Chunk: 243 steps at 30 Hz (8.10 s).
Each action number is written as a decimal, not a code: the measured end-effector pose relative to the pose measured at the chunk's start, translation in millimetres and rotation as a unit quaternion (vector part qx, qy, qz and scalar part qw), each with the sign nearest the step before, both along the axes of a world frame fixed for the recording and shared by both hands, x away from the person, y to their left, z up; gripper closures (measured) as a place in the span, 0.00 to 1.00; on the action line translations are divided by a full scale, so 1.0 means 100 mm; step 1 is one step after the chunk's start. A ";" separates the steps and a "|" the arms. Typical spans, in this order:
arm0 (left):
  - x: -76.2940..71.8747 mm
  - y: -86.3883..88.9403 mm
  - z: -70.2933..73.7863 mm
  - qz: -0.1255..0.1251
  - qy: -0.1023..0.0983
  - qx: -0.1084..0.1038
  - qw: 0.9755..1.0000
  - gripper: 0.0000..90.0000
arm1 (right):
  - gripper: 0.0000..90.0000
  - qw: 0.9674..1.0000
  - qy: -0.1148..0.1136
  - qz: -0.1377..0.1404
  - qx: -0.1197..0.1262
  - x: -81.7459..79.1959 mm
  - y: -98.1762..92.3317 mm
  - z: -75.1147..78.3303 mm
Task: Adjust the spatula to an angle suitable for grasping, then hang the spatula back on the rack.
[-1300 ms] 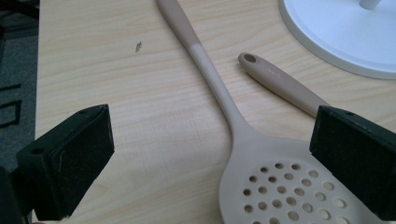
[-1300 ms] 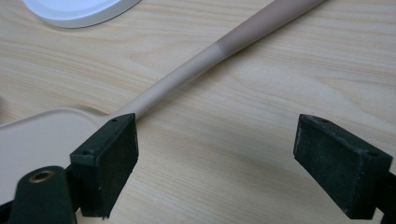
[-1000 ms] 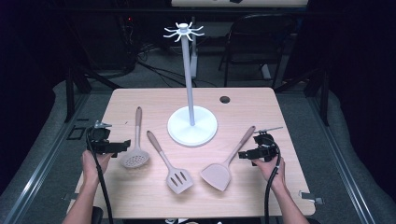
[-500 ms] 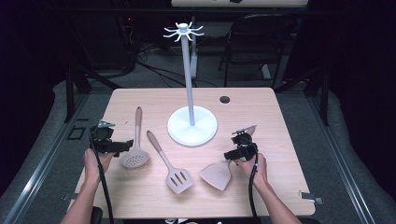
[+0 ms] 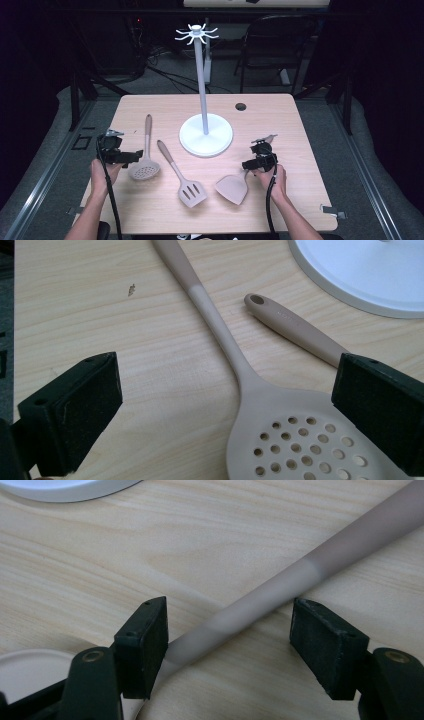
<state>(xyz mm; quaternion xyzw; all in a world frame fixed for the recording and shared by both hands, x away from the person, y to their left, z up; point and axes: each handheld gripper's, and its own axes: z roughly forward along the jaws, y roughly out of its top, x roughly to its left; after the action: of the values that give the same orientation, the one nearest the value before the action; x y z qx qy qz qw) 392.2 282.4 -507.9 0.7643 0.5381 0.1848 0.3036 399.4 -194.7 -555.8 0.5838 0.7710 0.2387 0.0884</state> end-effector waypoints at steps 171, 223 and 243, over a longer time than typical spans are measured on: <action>-0.03 -0.46 0.48 -0.081 -0.086 -0.062 0.991 0.00 | 0.88 0.969 -0.174 0.154 0.079 -0.32 0.20 0.88; 0.13 -1.91 0.82 -0.278 -0.113 -0.185 0.936 0.63 | 0.88 0.949 -0.219 0.216 0.065 -0.19 0.87 1.03; 0.24 -1.93 0.88 -0.296 -0.124 -0.202 0.925 0.85 | 0.62 0.951 -0.222 0.198 0.083 -0.21 0.68 1.02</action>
<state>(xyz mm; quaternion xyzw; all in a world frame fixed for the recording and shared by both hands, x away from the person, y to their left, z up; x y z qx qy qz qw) 416.6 89.5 -420.2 0.7823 0.2712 0.0671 0.5567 378.3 -126.7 -454.1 0.3567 0.8093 0.4387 0.1594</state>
